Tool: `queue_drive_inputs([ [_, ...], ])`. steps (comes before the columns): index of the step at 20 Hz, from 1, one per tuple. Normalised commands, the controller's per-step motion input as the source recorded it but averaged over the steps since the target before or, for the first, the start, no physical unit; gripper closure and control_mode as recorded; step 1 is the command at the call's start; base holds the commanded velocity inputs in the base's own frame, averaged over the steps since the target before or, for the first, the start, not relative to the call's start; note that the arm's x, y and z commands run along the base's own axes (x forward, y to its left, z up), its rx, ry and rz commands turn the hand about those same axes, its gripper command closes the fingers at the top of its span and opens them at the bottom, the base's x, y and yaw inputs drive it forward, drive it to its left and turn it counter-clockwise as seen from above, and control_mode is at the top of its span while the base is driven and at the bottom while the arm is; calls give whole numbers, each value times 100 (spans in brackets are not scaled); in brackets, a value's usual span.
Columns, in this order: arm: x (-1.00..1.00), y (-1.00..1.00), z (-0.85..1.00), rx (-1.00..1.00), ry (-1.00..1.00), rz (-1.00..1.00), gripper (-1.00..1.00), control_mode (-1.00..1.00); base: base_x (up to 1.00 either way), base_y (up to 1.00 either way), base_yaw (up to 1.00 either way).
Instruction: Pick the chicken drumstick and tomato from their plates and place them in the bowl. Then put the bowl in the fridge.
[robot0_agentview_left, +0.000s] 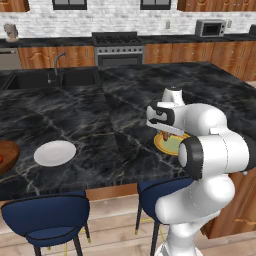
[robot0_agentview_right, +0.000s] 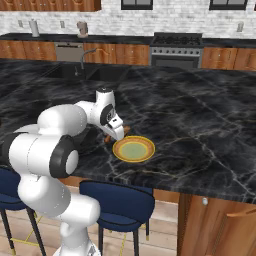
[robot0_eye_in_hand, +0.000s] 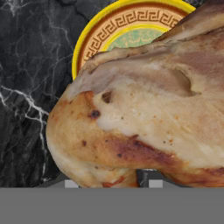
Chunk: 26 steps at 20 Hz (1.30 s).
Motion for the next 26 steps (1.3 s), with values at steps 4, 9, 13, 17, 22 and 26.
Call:
queue_drive_inputs([
  [4,0,0,0,0,0,0,100,100,-21,13,2],
  [9,0,0,0,0,0,0,100,100,-37,59,2],
  [13,0,0,0,0,0,0,100,100,-21,77,0],
  [17,0,0,0,0,0,0,100,100,-9,85,-2],
  [22,0,0,0,0,0,0,100,100,-2,85,-7],
  [26,0,0,0,0,0,0,100,100,1,86,-2],
])
